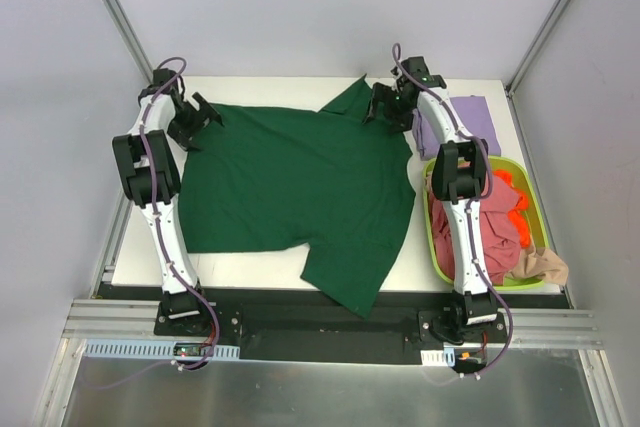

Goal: Fold and stack the t-shirts
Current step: Flatten out the tshirt

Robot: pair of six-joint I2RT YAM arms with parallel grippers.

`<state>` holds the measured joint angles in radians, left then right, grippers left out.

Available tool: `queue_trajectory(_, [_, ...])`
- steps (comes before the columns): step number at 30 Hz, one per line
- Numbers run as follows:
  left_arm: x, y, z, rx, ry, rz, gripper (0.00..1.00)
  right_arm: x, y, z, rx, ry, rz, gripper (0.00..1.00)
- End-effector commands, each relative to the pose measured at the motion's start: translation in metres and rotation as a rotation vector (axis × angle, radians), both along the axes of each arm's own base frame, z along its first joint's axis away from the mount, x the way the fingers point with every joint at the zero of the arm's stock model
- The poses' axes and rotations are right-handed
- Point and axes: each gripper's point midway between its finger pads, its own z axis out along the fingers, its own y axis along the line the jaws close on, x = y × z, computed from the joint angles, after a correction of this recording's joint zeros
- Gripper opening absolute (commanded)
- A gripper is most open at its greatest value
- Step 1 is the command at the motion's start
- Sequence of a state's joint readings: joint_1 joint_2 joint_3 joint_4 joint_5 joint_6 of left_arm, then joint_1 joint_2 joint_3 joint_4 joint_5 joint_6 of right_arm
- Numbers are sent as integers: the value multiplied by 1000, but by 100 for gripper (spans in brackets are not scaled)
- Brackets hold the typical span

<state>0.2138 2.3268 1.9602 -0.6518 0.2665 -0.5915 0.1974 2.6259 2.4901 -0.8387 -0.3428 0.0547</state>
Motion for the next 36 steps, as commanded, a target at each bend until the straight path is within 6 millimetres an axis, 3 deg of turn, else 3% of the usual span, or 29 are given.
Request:
queue_trajectory(1, [11,-7,-2,-18,-10,-14,99,34,-9,-16,-10,-104,-18,96])
queue_trajectory(7, [25,-7,7,-14,-50,-25,99,48,-7,2,2,-186,-6,96])
queue_trajectory(8, [27,-7,12,-16,-65,-30,99,50,-6,16,6,-216,6,96])
queue_trajectory(11, [28,-6,53,10,-138,-44,99,41,-1,73,-17,-319,112,96])
queue_trajectory(13, [15,-2,87,63,-169,-50,99,26,-1,113,-130,-397,178,96])
queue_trajectory(15, [-11,7,123,148,-195,-22,99,7,-6,154,-239,-476,206,96])
queue_trajectory(17, [-48,16,144,231,-190,25,99,-16,-7,198,-281,-550,194,96])
queue_trajectory(20, [-118,22,143,304,-127,111,99,-64,-9,227,-311,-562,176,96])
queue_trajectory(21, [-149,20,121,308,-53,145,99,-83,-11,231,-318,-561,176,96])
queue_trajectory(22, [-170,20,117,314,-38,183,99,-97,-22,238,-370,-581,125,96])
queue_trajectory(24, [-209,18,99,310,14,255,99,-123,-38,236,-478,-621,23,96])
queue_trajectory(25, [-227,16,96,305,17,285,99,-139,-48,214,-547,-602,12,96])
queue_trajectory(26, [-243,13,86,305,39,296,98,-152,-54,210,-559,-612,-34,96])
queue_trajectory(27, [-256,11,80,306,44,311,98,-166,-59,217,-529,-646,-79,96])
queue_trajectory(31, [-301,6,48,290,98,436,97,-207,-48,175,-290,-622,-75,96])
queue_trajectory(34, [-318,7,34,313,138,445,88,-232,-36,159,-126,-608,-82,96])
queue_trajectory(36, [-332,7,17,321,188,464,83,-246,-38,152,-115,-601,-79,96])
